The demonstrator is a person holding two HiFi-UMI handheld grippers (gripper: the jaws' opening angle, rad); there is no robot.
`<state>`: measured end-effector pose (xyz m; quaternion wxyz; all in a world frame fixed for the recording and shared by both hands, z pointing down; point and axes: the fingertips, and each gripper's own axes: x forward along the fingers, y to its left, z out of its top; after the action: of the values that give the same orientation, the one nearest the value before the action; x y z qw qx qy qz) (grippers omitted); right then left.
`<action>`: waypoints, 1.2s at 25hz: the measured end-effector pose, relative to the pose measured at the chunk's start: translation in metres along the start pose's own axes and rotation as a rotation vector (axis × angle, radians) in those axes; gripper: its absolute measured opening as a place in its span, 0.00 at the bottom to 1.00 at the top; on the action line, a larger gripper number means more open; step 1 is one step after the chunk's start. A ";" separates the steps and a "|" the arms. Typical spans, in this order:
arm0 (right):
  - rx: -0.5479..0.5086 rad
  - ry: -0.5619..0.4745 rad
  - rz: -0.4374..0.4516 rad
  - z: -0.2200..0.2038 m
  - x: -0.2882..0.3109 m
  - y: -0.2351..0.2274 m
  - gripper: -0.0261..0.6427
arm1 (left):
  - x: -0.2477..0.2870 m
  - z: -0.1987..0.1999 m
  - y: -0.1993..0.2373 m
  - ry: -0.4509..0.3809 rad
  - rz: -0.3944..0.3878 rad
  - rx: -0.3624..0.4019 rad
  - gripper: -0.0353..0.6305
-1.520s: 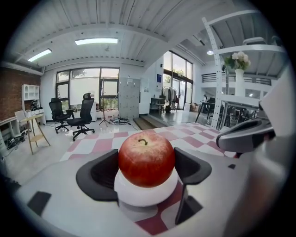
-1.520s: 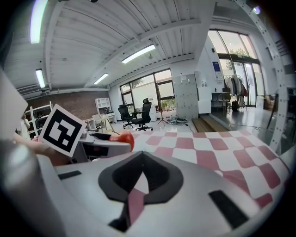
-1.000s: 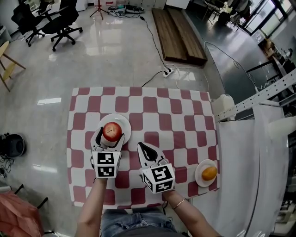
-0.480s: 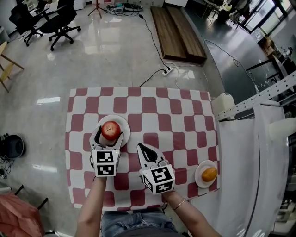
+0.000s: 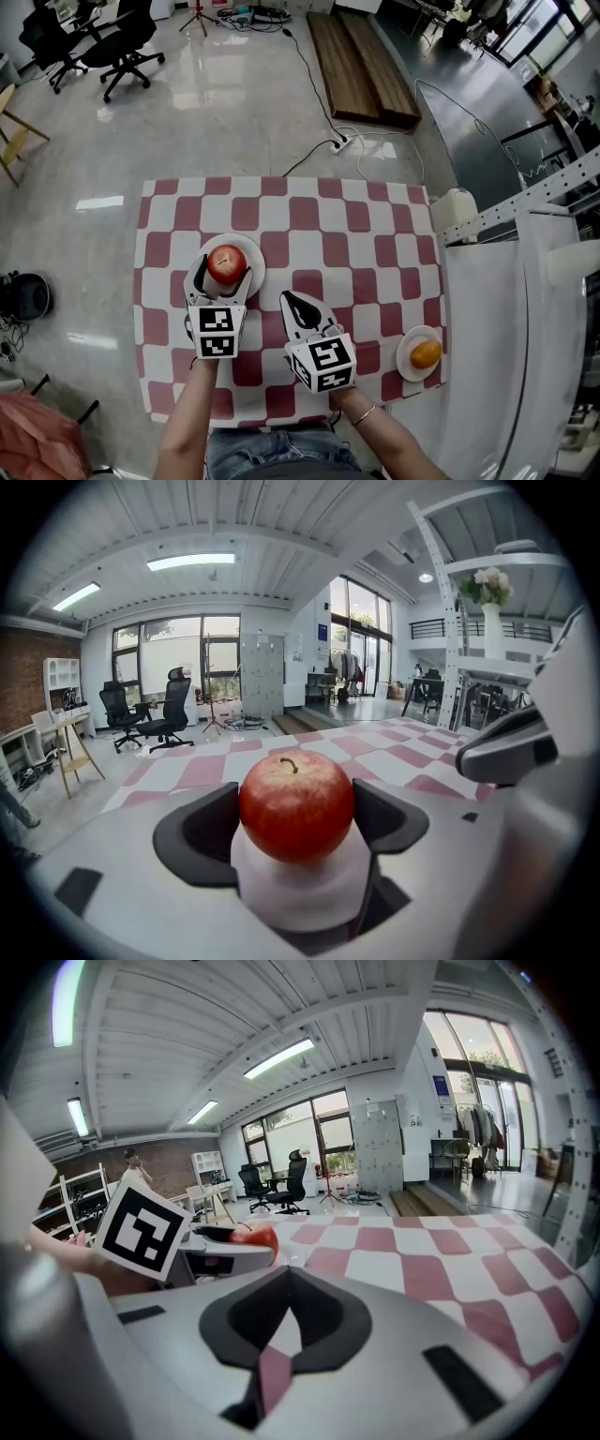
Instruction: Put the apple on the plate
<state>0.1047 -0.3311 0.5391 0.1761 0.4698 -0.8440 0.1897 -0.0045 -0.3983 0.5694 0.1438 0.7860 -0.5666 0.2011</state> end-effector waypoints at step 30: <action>-0.016 -0.075 -0.039 0.016 -0.036 0.017 0.06 | -0.063 0.029 -0.026 -0.104 -0.080 -0.014 0.61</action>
<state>0.1059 -0.3038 0.5056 0.1519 0.4914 -0.8422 0.1617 0.0068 -0.3512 0.5140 0.1276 0.8164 -0.5428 0.1502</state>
